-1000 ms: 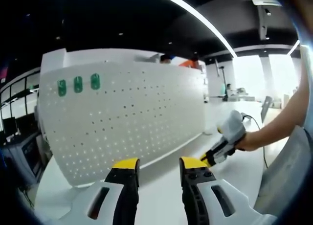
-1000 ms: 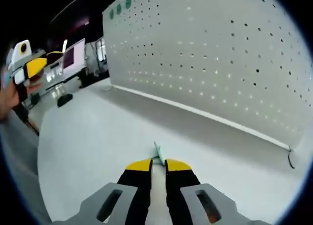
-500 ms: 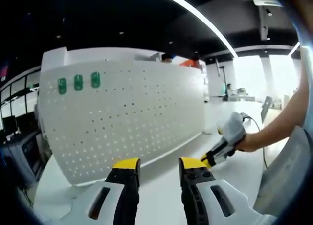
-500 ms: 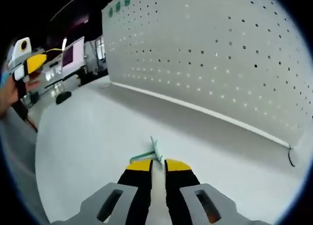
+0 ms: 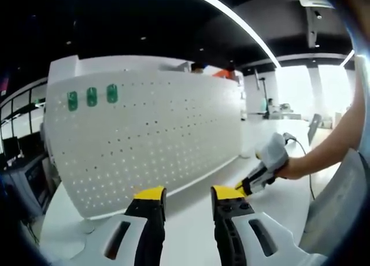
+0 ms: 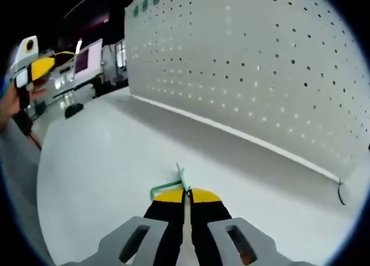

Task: Insert the hook assembly into the mounting plate slot until the hook locks in place.

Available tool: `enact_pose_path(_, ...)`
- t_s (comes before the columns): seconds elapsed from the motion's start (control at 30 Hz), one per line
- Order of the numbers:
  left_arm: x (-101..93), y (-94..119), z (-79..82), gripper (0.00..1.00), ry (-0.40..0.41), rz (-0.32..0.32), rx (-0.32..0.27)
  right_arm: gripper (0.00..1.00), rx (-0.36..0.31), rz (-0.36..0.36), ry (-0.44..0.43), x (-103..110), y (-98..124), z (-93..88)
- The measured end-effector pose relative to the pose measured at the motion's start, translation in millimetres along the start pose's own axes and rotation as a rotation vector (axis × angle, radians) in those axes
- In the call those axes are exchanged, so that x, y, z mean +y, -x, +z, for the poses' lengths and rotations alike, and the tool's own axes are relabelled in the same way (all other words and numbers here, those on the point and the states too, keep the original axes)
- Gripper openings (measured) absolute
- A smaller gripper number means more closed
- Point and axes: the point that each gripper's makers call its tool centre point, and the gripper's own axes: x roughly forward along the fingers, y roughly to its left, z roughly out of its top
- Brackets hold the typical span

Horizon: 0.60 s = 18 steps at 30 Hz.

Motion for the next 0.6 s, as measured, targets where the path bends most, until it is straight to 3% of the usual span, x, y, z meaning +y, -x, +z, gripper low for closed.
enact_pose_path(0.6, -19.5, -4, 1.7, 0.31, -0.030, -0.063, 0.001, 0.00, -0.069, 0.009, -0.049, 5, 31, 46.7)
